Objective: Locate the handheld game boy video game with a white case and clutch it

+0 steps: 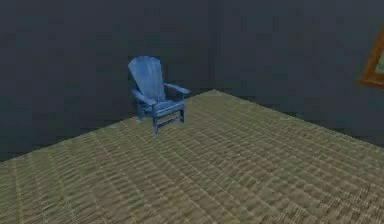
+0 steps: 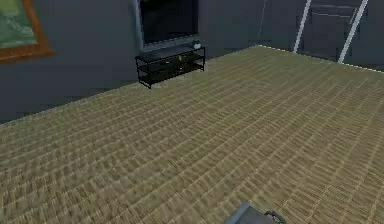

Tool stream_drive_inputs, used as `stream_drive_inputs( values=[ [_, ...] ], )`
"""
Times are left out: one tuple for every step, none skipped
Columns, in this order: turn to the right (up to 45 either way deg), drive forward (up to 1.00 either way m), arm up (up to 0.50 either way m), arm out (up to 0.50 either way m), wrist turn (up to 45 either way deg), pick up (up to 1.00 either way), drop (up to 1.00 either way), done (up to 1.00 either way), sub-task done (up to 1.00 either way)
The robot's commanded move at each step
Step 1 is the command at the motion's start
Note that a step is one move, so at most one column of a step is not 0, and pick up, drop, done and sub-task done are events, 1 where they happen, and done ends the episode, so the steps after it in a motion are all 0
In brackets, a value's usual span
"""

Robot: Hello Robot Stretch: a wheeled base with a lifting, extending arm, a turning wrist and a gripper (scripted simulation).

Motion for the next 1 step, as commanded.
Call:
stream_drive_inputs(
  values=[
    [45.0, 0.00, 0.00, 0.00, 0.0, 0.00, 0.00, 0.00, 0.00]
  ],
)
